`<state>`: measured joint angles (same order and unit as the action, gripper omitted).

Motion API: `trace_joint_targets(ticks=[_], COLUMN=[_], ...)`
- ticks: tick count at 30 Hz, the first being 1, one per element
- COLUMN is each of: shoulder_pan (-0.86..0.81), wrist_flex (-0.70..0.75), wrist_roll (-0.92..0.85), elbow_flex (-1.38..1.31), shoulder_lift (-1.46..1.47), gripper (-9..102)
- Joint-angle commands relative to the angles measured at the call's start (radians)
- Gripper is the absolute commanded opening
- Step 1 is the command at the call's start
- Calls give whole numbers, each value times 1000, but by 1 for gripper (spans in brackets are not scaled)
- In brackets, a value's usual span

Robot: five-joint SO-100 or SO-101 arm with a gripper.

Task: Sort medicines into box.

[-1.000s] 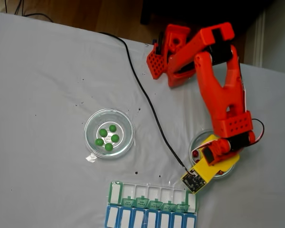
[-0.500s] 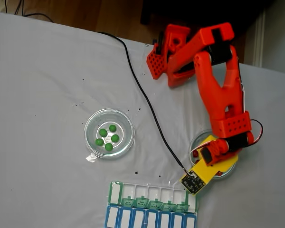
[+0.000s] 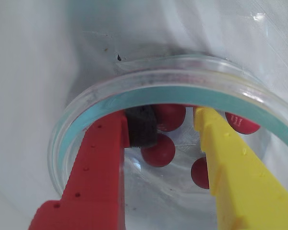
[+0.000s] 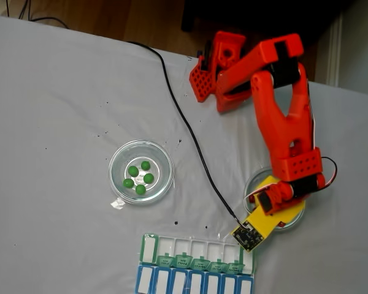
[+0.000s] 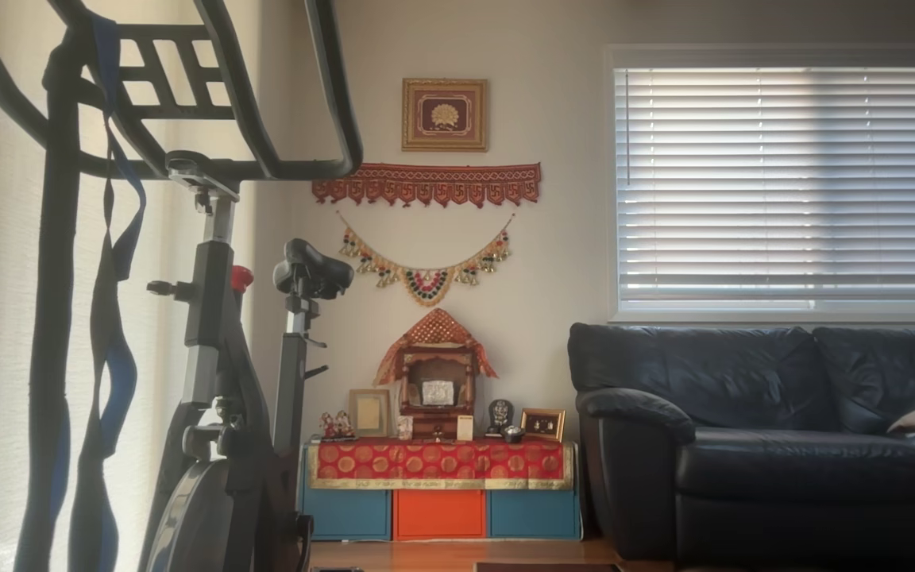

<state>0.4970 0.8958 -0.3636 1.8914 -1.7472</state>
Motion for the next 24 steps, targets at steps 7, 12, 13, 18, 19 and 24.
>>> trace_joint_targets(ticks=[7,12,13,18,19,24], shoulder_pan=[8,11,11,12,12,18], wrist_flex=[0,28,37,49,52,80], wrist_roll=[-17,-15,-14,-5,-3,6], elbow_flex=[-55,-77,-84,-94,-97,-101], shoulder_lift=[-8,8,12,17,17,5], gripper=[14,9,8,7,7,8])
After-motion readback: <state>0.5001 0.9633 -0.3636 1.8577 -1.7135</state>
